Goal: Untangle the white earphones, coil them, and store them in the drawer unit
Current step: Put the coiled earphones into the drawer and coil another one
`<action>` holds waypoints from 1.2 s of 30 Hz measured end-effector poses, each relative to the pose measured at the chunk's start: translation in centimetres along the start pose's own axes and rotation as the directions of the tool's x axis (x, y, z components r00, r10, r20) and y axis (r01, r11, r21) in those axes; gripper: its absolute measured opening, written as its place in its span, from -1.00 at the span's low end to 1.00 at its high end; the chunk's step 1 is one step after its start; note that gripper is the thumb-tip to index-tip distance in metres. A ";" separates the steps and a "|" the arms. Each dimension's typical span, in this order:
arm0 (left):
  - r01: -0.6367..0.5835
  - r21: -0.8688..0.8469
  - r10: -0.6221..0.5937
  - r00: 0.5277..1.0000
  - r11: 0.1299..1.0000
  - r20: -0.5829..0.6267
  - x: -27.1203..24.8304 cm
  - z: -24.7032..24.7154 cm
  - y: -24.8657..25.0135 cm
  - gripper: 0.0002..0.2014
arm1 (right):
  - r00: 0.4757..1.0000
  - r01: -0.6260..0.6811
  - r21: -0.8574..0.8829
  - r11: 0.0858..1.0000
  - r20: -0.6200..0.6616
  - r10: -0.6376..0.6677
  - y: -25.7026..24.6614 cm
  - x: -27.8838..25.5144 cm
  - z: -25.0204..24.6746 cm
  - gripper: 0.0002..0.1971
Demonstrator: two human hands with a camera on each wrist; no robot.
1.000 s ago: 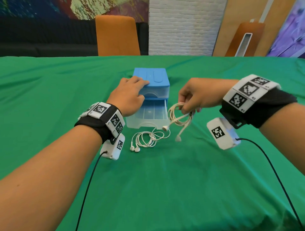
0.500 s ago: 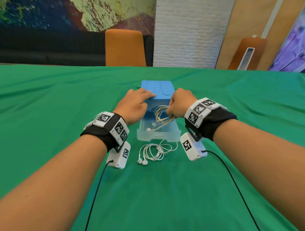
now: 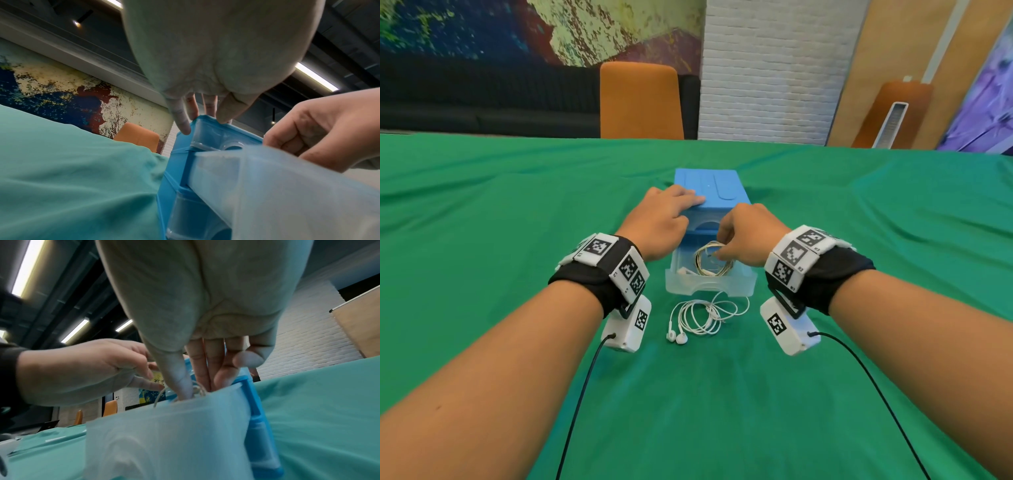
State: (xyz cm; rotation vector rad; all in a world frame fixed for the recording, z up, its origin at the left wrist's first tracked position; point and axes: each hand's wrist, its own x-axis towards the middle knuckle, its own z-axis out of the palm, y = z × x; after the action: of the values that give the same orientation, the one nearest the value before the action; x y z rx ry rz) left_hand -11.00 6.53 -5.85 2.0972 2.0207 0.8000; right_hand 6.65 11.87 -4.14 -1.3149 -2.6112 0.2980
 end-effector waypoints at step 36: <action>-0.137 0.155 0.125 0.988 0.978 0.087 0.4 0.7 -0.9 -0.12 | 0.966 0.234 0.101 0.967 -0.136 -0.220 5.8 2.5 2.2 -0.01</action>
State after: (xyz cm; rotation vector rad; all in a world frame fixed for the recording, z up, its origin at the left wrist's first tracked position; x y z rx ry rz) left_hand -11.56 7.20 -6.70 2.3311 1.9850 0.5803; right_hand 9.04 17.07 -7.54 -0.9528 -2.5656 0.3143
